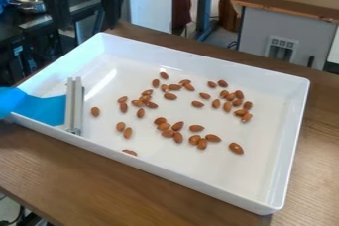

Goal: Sweep into pile

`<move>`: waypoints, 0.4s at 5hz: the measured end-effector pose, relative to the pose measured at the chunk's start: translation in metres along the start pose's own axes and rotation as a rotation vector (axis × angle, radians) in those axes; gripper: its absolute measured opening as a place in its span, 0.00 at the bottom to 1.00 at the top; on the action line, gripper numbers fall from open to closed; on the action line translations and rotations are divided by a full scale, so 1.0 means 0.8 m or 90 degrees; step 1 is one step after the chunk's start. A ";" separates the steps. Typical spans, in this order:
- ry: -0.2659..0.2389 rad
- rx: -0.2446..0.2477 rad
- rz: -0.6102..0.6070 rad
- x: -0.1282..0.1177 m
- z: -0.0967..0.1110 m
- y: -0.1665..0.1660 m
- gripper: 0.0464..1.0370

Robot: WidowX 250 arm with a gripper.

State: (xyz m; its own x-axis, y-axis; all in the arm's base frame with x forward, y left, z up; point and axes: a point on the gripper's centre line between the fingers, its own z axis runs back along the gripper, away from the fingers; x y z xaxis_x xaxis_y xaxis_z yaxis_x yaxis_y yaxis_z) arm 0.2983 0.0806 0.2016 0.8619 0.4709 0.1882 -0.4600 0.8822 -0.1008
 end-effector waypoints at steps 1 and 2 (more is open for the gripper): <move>0.012 0.003 0.002 0.000 -0.008 0.001 0.96; 0.001 0.025 0.011 0.000 -0.025 0.009 0.96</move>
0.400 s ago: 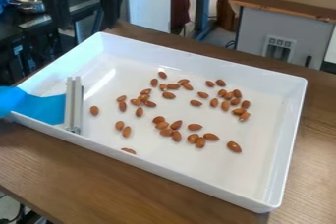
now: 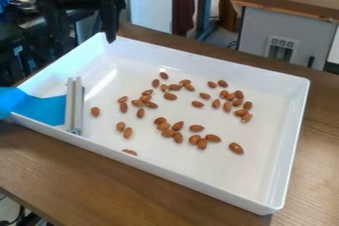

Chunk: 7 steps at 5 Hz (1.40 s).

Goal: Sweep into pile

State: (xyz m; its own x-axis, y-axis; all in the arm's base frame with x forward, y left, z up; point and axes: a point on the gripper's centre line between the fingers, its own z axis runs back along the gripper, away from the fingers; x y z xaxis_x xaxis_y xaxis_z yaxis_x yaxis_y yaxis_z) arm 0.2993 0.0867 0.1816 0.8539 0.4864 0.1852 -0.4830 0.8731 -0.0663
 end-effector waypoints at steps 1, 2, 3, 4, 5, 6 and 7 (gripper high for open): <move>-0.027 0.019 -0.004 0.001 -0.021 0.008 0.96; -0.066 0.013 -0.014 0.002 -0.046 0.010 0.96; -0.086 0.013 -0.006 0.001 -0.061 0.012 0.96; -0.084 0.022 0.016 0.001 -0.080 0.020 0.96; -0.091 0.034 0.035 0.006 -0.093 0.028 0.96; -0.093 0.048 0.038 0.006 -0.108 0.036 0.96; -0.099 0.049 0.045 0.008 -0.114 0.044 0.96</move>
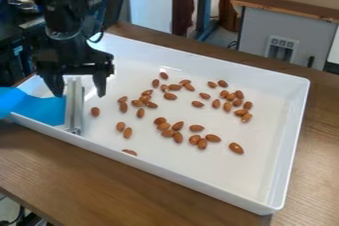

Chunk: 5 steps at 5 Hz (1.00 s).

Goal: Sweep into pile

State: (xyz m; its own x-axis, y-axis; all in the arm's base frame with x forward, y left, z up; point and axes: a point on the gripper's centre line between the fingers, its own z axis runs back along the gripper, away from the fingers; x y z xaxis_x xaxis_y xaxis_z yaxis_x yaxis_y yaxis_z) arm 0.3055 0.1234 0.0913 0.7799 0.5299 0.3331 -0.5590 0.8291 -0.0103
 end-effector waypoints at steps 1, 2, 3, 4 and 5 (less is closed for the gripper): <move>-0.002 0.002 -0.001 0.000 -0.006 0.004 0.96; -0.007 0.007 -0.001 0.000 -0.010 0.011 0.96; 0.006 0.016 0.001 -0.003 -0.021 0.014 0.96; 0.015 0.030 0.003 -0.005 -0.031 0.020 0.92; 0.010 0.031 0.004 -0.004 -0.032 0.020 0.63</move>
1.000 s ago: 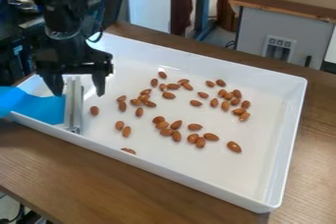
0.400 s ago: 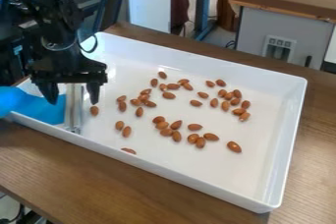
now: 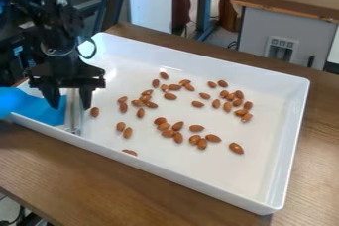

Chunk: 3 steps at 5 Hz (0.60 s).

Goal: Sweep into pile

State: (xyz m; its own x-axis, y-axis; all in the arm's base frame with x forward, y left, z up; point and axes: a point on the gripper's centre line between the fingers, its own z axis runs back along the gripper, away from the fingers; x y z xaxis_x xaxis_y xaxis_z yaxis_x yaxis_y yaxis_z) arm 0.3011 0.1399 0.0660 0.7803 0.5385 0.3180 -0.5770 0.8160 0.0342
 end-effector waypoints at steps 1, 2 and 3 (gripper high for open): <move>0.004 0.002 0.014 0.001 0.000 0.000 0.35; 0.008 0.001 0.009 0.001 0.003 -0.012 0.33; 0.021 0.002 0.016 0.002 0.000 -0.028 0.33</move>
State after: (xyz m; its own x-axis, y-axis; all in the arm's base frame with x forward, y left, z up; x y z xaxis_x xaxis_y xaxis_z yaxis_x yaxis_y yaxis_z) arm 0.3149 0.1223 0.0661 0.7729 0.5655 0.2876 -0.5974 0.8014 0.0298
